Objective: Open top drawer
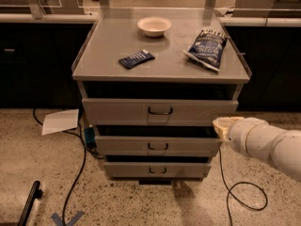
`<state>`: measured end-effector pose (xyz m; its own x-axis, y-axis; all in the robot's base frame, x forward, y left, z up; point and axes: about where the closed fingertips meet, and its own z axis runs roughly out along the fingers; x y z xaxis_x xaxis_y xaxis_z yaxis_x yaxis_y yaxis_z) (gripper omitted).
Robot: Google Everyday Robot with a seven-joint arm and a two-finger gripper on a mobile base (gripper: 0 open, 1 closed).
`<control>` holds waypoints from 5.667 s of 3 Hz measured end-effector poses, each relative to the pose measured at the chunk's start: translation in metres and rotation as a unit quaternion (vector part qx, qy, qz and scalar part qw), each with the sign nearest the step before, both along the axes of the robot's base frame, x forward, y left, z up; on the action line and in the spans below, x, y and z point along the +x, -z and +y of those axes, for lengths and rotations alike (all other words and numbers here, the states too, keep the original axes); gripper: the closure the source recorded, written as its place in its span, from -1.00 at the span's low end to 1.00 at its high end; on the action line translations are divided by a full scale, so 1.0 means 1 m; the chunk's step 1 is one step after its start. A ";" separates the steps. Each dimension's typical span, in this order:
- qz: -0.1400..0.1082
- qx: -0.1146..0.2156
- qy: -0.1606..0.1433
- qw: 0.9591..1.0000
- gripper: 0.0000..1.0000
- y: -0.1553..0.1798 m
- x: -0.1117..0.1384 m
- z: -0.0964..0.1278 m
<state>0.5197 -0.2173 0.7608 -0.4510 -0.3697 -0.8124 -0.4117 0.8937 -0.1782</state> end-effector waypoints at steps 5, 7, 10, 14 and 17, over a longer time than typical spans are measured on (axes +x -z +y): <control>-0.064 0.064 0.045 0.995 1.00 0.043 0.180 -0.016; -0.050 0.049 0.050 0.996 1.00 0.056 0.206 -0.013; 0.003 0.036 0.037 0.999 1.00 0.069 0.189 -0.014; 0.074 0.046 0.003 0.996 1.00 0.075 0.117 -0.041; 0.125 0.123 -0.041 0.984 1.00 0.072 0.035 -0.039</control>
Offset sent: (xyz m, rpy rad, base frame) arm 0.1473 -0.0235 -0.0364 0.1359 -0.1684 -0.0830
